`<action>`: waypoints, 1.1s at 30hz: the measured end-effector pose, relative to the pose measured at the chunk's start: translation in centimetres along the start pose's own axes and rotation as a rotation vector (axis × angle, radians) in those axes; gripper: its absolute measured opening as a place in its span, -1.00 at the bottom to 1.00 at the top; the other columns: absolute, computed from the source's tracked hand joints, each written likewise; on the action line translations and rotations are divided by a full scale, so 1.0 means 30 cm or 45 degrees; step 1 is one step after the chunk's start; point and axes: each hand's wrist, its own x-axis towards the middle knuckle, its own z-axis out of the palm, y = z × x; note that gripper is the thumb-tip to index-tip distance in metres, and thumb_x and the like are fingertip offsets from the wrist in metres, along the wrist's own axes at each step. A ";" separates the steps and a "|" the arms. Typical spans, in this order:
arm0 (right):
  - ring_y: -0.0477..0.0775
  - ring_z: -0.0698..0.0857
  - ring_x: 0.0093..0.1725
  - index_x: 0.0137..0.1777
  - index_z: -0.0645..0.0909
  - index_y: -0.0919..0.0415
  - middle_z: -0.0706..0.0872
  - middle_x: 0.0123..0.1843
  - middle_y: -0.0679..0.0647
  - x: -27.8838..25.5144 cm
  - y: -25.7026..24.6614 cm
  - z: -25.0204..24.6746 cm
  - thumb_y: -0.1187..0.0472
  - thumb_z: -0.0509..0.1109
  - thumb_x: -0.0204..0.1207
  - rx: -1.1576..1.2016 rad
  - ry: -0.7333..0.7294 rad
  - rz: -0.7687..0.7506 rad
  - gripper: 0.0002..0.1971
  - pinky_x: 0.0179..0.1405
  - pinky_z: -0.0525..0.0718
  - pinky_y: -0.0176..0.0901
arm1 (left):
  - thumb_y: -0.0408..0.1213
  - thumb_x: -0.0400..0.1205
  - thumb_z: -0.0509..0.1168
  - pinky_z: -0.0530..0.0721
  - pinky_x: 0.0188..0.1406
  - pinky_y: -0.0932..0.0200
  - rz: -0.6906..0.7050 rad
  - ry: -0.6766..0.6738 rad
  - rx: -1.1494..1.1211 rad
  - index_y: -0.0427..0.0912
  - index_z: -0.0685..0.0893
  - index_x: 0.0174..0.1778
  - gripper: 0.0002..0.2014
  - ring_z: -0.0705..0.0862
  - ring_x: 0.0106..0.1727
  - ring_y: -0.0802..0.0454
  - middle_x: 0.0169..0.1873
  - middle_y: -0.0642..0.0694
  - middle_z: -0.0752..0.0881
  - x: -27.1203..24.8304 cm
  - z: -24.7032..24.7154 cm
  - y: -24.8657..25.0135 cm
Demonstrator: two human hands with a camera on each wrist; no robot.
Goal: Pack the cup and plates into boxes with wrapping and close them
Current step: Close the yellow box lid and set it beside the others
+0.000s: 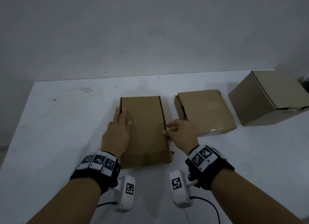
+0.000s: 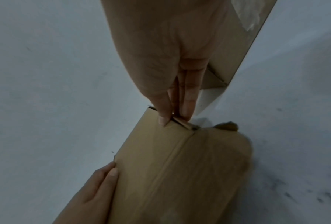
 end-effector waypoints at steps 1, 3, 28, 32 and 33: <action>0.13 0.76 -0.13 -0.17 0.59 0.03 0.76 -0.18 0.12 -0.007 0.008 -0.010 0.18 0.60 0.34 0.017 -0.037 0.005 -0.79 0.00 0.76 0.16 | 0.10 0.72 -0.07 0.48 0.32 -0.17 -0.001 -0.014 0.043 -0.10 -0.05 0.68 -0.35 0.31 0.52 -0.21 0.68 -0.05 -0.14 -0.001 0.007 0.004; 0.08 0.74 -0.09 -0.10 0.59 0.03 0.75 -0.08 0.10 -0.031 0.027 -0.037 0.12 0.60 0.35 0.000 -0.177 0.069 -0.76 0.01 0.76 0.08 | 0.24 0.66 -0.10 0.25 0.51 -0.20 0.031 0.009 0.178 -0.12 -0.15 0.67 -0.23 0.05 0.65 -0.19 0.67 -0.12 -0.26 -0.010 0.024 0.011; 0.03 0.68 -0.31 -0.29 0.49 0.26 0.63 -0.25 0.14 -0.137 0.088 -0.025 0.51 0.59 0.27 0.219 -0.309 0.227 -0.70 -0.32 0.74 -0.23 | 0.27 0.63 -0.17 0.08 0.63 -0.13 0.169 -0.009 0.097 0.11 -0.17 0.67 -0.29 -0.03 0.67 -0.19 0.66 -0.06 -0.30 -0.007 0.060 -0.017; 0.16 0.68 -0.39 -0.27 0.40 0.17 0.64 -0.27 0.17 -0.130 0.077 -0.006 0.39 0.56 0.30 -0.137 -0.211 -0.047 -0.67 -0.42 0.73 -0.01 | 0.28 0.61 -0.16 0.05 0.64 -0.10 0.186 -0.018 0.068 0.12 -0.14 0.67 -0.28 -0.06 0.67 -0.19 0.66 -0.04 -0.30 -0.006 0.054 -0.022; 0.20 0.69 -0.34 -0.22 0.36 0.15 0.66 -0.24 0.17 -0.129 0.072 0.000 0.32 0.53 0.34 -0.367 -0.219 -0.133 -0.68 -0.39 0.72 0.04 | 0.27 0.61 -0.13 0.04 0.64 -0.10 0.188 -0.016 0.057 0.11 -0.13 0.67 -0.28 -0.07 0.67 -0.19 0.66 -0.04 -0.30 -0.007 0.052 -0.020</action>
